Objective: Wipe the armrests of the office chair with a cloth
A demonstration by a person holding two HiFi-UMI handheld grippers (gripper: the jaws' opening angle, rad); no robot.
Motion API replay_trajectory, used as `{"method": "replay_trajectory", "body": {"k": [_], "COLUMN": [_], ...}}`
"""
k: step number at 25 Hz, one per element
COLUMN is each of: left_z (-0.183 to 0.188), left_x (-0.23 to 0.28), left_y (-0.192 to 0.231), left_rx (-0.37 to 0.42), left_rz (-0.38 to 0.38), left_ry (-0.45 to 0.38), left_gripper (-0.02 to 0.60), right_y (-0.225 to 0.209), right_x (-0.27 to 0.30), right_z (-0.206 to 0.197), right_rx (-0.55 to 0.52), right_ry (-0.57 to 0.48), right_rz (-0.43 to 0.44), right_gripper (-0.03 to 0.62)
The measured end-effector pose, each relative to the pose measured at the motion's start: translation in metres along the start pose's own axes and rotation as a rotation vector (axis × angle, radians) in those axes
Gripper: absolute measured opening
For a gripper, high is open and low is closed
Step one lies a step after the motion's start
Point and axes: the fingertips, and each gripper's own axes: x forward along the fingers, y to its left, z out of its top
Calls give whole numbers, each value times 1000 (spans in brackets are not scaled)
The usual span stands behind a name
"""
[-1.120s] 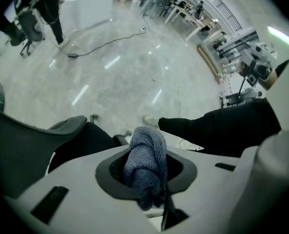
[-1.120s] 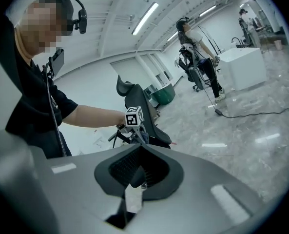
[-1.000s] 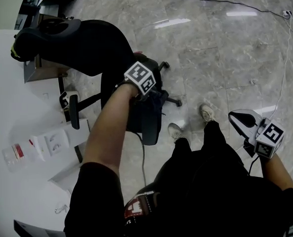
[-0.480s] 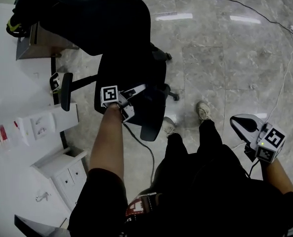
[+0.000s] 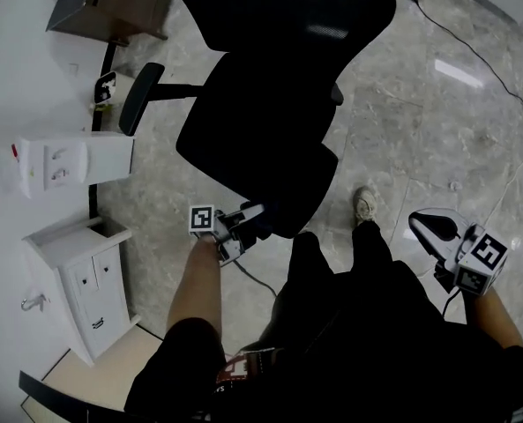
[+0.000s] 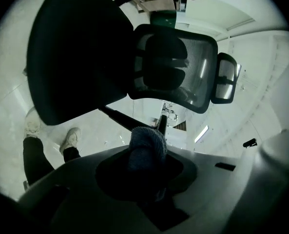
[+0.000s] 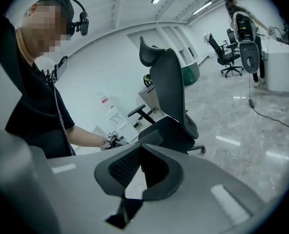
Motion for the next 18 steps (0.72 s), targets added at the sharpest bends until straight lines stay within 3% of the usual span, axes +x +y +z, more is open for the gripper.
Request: {"method": "replay_trajectory", "body": {"k": [2,4,6,7,9,11,13,15,16,17,18], "left_z": [-31,-76,-114,-124,-123,-103,-73,-41,-26,-13,-3], "left_x": [-23,-31,-24,-14,21,71,129,183,207,229,245], "left_y": [22,41,30,8,-56,-109,-133,-131,-123,-113,-101], "left_rx": [-42,-46,41,153,504,916,1382,1826,1985,2084,2123], "left_rz": [4,33,61,71,114,238,469,727,836,928,1010], "left_ry": [7,93,188,233,323,420,571,819,960,1099,1244], "left_gripper": [86,86,86,86,86,86,86,86,86,86,86], "right_y": [10,17,21,21,19,11,3,-8,-16,-26,-36], "right_x": [12,19,21,19,14,1,-17,-37,-49,-63,-78], "right_z": [4,7,8,10,15,17,12,0,-7,-15,-22], "right_rx": [-22,-32,-32,-29,-23,-10,8,24,36,53,74], "right_ry": [5,-1,-4,-8,-35,-69,-109,-146,-163,-181,-201], "right_rz": [24,39,42,41,32,14,-5,-30,-47,-67,-89], "right_gripper": [-4,-3,-3,-3,-3,-4,-3,-4,-4,-3,-3]}}
